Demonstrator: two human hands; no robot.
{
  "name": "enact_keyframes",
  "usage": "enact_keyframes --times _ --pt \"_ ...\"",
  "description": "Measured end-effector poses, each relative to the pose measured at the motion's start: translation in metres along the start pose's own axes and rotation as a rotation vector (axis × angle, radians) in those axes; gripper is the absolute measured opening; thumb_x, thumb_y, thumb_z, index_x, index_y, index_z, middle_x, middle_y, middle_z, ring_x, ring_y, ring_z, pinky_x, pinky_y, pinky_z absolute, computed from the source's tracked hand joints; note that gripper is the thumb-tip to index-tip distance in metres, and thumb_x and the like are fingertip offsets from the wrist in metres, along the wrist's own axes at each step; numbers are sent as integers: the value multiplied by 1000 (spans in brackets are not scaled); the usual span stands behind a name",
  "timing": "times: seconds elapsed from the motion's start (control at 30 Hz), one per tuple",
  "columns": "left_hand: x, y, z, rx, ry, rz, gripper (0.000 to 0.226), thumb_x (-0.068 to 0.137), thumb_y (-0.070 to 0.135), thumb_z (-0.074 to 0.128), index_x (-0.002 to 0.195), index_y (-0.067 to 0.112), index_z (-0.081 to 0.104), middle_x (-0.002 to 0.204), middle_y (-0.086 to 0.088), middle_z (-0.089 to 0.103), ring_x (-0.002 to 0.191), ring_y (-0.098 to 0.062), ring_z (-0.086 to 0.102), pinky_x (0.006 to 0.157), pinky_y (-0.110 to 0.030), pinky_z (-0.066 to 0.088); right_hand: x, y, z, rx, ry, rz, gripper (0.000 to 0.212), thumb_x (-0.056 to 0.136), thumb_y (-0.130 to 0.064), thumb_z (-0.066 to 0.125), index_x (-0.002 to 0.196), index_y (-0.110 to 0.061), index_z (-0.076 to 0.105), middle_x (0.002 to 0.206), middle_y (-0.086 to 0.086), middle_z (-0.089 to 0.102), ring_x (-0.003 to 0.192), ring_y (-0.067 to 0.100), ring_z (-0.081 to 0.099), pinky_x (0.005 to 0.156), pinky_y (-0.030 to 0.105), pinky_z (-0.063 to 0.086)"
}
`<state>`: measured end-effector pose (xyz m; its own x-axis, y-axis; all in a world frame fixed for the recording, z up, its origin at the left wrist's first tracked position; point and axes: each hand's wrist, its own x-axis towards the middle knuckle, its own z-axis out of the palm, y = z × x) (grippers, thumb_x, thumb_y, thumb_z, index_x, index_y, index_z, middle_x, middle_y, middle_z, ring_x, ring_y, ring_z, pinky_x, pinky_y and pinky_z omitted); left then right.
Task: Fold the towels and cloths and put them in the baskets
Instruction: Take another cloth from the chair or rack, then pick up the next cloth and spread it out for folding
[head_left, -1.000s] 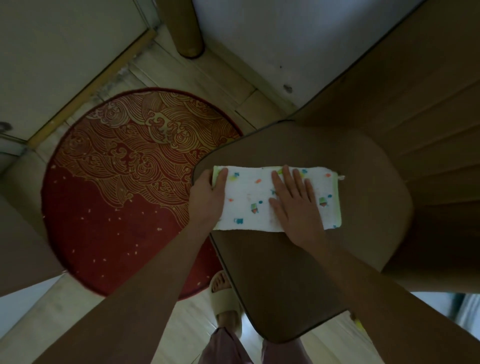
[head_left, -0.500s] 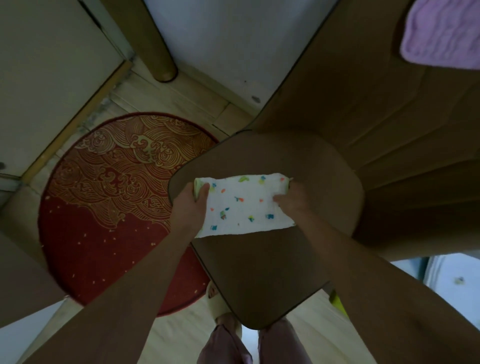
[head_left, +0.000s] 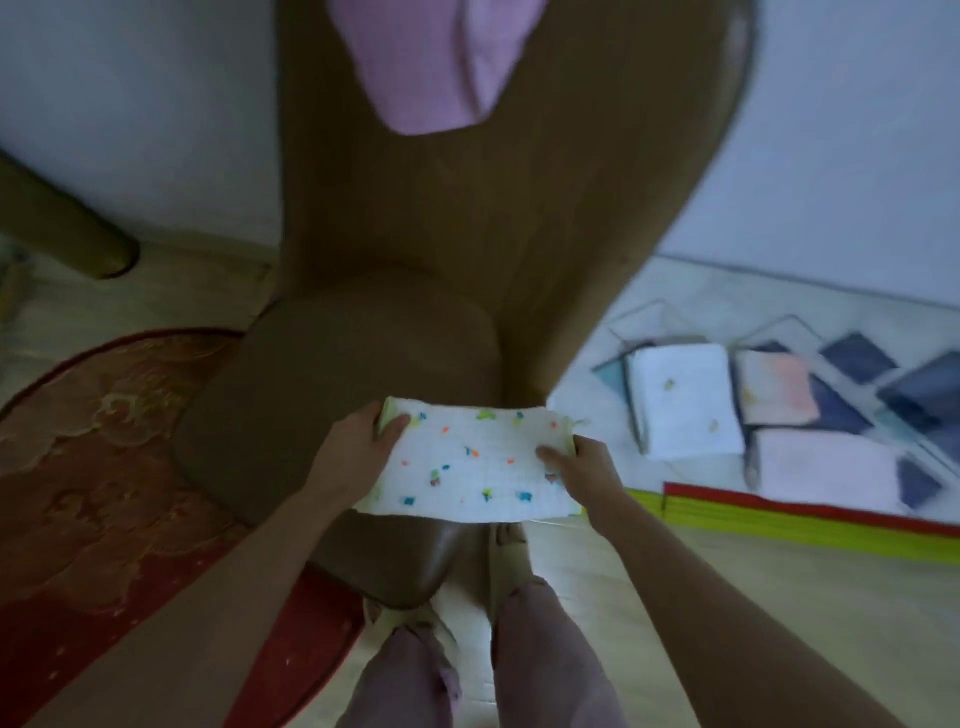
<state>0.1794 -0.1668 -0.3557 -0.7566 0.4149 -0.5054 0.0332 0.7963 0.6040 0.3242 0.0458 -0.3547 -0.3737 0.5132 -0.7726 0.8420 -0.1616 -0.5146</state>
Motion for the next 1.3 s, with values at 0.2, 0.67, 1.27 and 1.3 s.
enact_keyframes --times 0.2,0.67,1.27,1.3 --pt "-16 97 84 -24 -176 115 36 95 38 51 120 12 55 111 -7 63 95 -23 61 82 -35 49 -8 50 -113 190 264 4 21 94 -21 55 98 -1 63 79 8 59 65 17 54 55 25 40" --pt "12 287 390 40 -270 104 27 98 32 49 91 5 50 85 -12 55 79 -26 53 63 -34 38 110 205 -390 -34 633 -13 38 98 -25 51 121 4 53 118 25 60 109 40 55 81 36 41" --pt "61 332 495 257 -283 -39 36 98 34 47 114 1 49 111 -19 57 105 -35 56 84 -38 43 216 259 -474 -138 377 140 57 94 -30 55 141 -5 33 133 17 52 119 37 51 96 43 44" --pt "60 334 488 255 -282 -37 33 98 33 47 110 3 49 109 -17 57 104 -32 56 82 -35 42 211 252 -472 -144 379 125 56 95 -30 54 141 -4 32 135 17 49 122 37 49 98 43 42"
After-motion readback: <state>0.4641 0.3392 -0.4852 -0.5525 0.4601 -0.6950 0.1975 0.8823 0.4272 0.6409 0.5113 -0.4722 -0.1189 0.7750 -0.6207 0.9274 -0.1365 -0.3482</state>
